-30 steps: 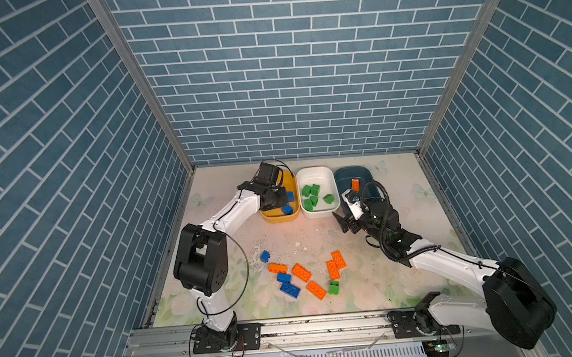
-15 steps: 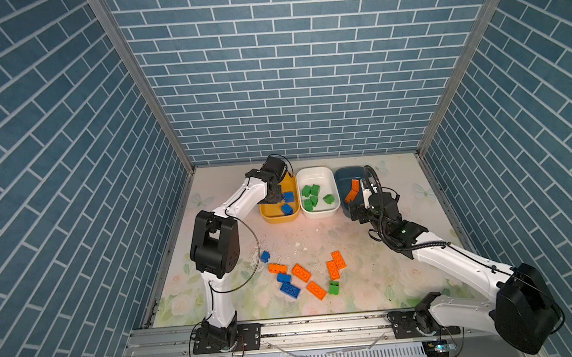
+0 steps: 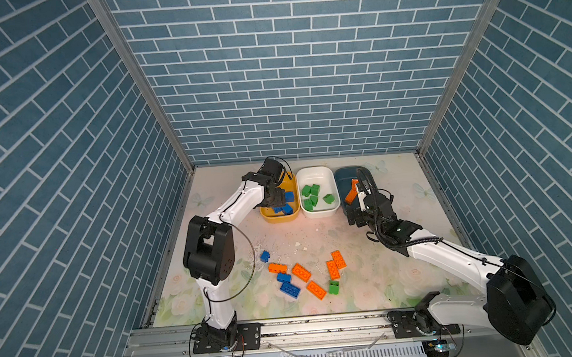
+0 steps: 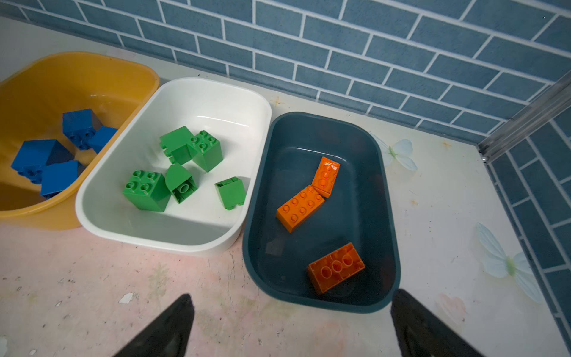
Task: Sort the legos into containers by color
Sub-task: 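Drop the blue brick into the yellow tub with the left gripper while the right withdraws, then lower both grippers to the pile and grasp an orange brick with the right gripper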
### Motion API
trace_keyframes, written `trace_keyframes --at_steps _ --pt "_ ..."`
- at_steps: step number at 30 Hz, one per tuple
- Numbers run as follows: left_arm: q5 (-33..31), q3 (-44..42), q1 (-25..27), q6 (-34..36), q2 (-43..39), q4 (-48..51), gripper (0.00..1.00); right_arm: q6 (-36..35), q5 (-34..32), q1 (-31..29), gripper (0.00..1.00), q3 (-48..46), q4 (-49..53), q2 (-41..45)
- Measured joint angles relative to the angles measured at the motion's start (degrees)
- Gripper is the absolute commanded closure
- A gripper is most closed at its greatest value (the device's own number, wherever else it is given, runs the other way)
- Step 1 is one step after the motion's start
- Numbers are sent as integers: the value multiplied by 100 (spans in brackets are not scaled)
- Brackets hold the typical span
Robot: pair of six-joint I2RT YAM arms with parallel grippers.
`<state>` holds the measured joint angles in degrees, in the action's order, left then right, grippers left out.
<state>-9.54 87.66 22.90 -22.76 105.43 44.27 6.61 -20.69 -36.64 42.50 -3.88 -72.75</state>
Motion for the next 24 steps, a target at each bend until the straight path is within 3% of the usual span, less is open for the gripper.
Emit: trace_keyframes --at_steps 5,13,20,24 --pt "109 -723 28 -501 -846 35 1 0 205 0 1 0 -35 -149" --pt "472 -2358 426 -1906 -1996 127 1 -57 420 0 1 0 -256 -332" --pt "859 -3375 601 -2822 -2933 227 1 -765 2426 -61 2 -11 -348 -393" --pt "935 -3851 601 -3128 -3434 254 1 -1119 3008 -284 4 15 120 -671"
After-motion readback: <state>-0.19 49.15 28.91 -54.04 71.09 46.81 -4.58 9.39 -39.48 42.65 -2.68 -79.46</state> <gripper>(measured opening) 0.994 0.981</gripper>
